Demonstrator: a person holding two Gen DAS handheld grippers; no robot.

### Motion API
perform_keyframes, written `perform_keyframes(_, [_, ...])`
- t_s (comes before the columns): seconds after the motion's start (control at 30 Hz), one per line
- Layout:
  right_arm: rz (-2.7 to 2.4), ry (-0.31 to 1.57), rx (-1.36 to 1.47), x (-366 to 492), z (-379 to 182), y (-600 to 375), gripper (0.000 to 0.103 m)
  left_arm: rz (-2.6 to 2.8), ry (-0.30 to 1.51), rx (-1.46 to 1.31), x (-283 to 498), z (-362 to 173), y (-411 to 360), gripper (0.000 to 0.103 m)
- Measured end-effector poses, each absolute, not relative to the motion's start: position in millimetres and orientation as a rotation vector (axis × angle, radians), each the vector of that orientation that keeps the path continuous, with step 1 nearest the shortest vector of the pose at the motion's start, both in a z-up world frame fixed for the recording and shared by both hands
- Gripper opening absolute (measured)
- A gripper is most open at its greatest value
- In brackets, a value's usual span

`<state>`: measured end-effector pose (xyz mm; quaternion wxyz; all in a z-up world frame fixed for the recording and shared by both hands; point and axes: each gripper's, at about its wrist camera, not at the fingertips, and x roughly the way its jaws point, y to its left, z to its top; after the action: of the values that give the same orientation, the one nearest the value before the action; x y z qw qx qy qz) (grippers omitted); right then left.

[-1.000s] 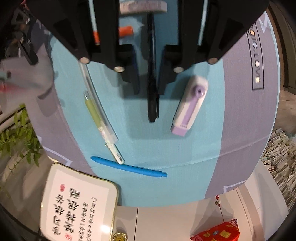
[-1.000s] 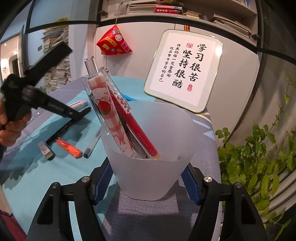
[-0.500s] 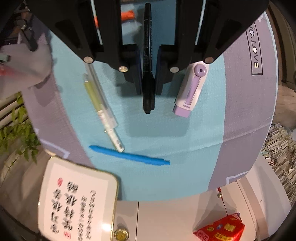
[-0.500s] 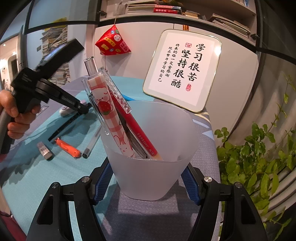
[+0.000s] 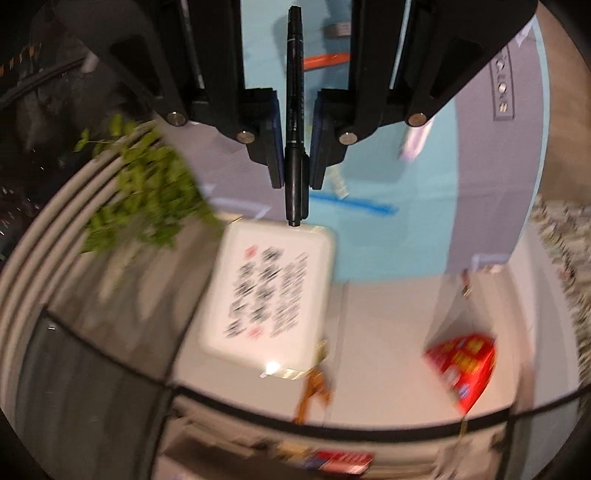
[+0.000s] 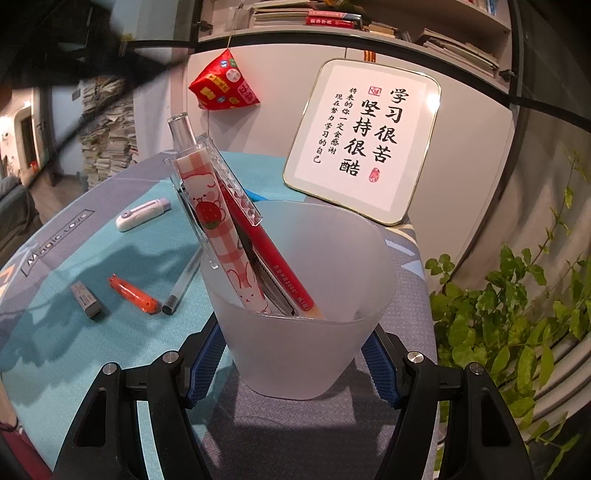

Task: Organize stationery

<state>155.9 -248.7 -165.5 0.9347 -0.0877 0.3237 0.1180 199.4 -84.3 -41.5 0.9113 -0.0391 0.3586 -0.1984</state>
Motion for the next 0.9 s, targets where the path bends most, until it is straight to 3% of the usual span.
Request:
perform_keyframes(0.23, [0.238, 0.663, -0.176, 157, -165, -249, 0.070, -0.525, 0.652, -0.043, 188, -9, -139, 0.011])
perform_keyframes(0.5, [0.239, 0.663, -0.174, 157, -166, -251, 0.071, -0.549, 0.671, 0.000, 197, -18, -175, 0.011])
perform_keyframes(0.73, [0.240, 0.663, -0.174, 158, -166, -252, 0.071, -0.445, 0.676, -0.023, 203, -28, -124, 0.010])
perform_keyframes(0.9, [0.241, 0.664, -0.172, 157, -166, -251, 0.071, -0.348, 0.800, 0.050, 227, -77, -105, 0.012])
